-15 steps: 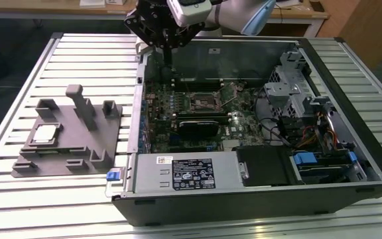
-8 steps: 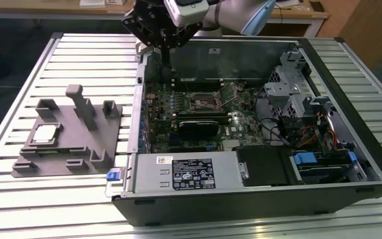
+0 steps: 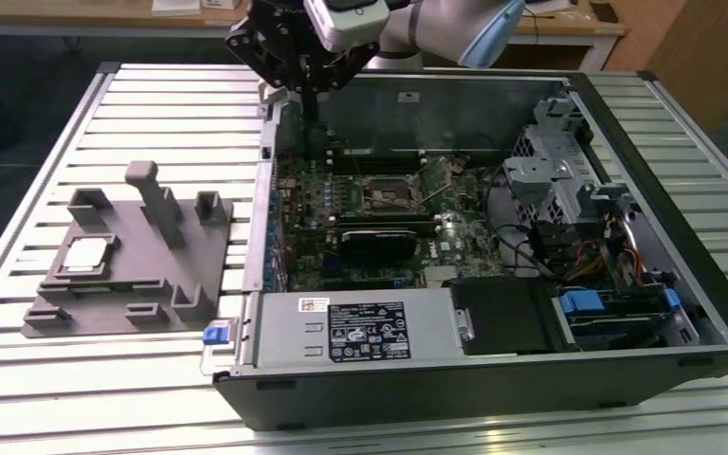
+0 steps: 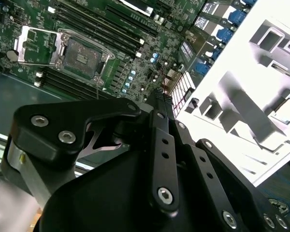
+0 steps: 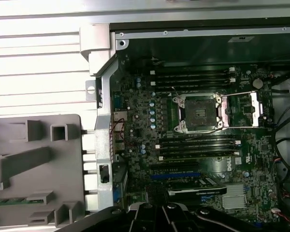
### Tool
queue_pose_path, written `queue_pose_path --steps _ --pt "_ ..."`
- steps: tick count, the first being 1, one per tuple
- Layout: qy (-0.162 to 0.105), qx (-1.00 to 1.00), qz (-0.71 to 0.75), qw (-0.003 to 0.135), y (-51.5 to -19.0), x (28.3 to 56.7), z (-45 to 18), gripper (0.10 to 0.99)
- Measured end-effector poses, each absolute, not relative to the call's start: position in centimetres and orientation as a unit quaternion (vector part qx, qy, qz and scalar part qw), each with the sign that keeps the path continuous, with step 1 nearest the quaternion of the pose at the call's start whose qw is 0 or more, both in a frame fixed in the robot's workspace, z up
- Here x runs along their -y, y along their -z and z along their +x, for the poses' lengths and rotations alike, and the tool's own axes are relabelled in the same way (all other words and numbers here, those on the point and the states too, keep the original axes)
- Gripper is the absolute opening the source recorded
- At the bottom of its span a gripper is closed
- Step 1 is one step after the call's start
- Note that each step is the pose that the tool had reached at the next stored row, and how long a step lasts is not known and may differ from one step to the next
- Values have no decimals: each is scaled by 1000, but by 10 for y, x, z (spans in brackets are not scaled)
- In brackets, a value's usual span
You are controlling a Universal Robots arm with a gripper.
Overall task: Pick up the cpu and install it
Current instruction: 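Reach for the cpu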
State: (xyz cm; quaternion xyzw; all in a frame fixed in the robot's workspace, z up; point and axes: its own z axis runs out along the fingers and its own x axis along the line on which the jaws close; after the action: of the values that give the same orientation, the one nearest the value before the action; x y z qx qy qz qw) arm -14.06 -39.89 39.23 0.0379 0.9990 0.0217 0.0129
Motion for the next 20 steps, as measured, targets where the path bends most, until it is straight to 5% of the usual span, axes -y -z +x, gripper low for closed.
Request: queue_pose_path --steps 20 --pt "-22 -999 38 12 -391 399 -151 106"
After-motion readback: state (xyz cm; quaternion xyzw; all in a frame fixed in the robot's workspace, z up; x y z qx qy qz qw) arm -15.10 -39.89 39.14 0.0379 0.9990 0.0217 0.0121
